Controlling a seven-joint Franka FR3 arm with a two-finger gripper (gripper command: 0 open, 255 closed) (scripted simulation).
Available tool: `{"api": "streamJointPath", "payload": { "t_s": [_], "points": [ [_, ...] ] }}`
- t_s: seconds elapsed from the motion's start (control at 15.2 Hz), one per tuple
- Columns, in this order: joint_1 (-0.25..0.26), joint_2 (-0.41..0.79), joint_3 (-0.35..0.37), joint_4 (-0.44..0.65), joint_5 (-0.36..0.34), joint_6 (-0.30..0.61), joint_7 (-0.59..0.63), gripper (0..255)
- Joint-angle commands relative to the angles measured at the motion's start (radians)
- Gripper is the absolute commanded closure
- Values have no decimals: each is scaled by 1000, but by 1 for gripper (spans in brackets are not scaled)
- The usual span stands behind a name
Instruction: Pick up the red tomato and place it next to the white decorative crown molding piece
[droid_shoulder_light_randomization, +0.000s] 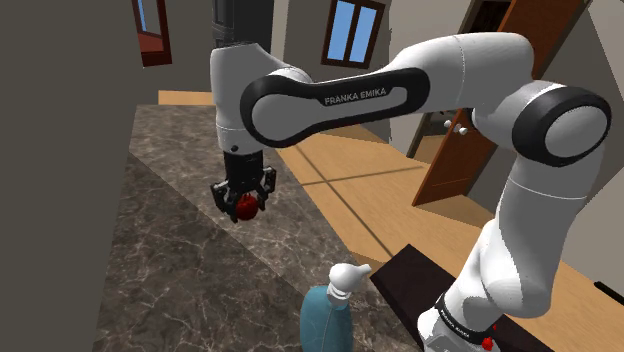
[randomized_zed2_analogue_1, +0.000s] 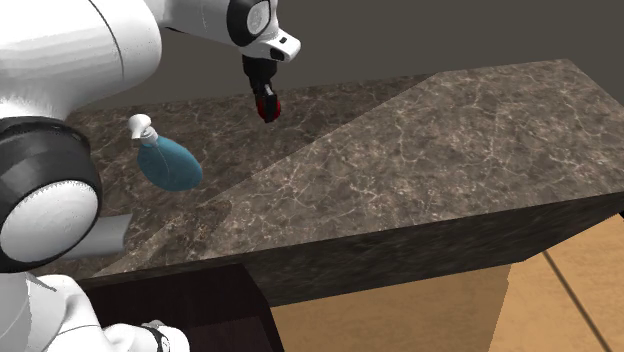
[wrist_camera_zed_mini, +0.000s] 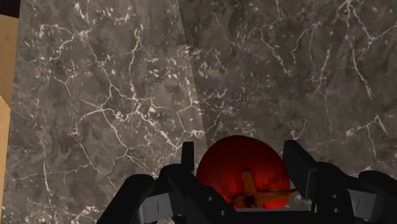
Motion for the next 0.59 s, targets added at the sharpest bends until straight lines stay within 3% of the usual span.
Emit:
{"api": "streamJointPath", "payload": {
  "t_s": [0.0,0.53],
  "points": [
    [10,-50,15,-68,22,22,23,255],
    [71,-223,83,-266,114,69,124,255]
  ]
}}
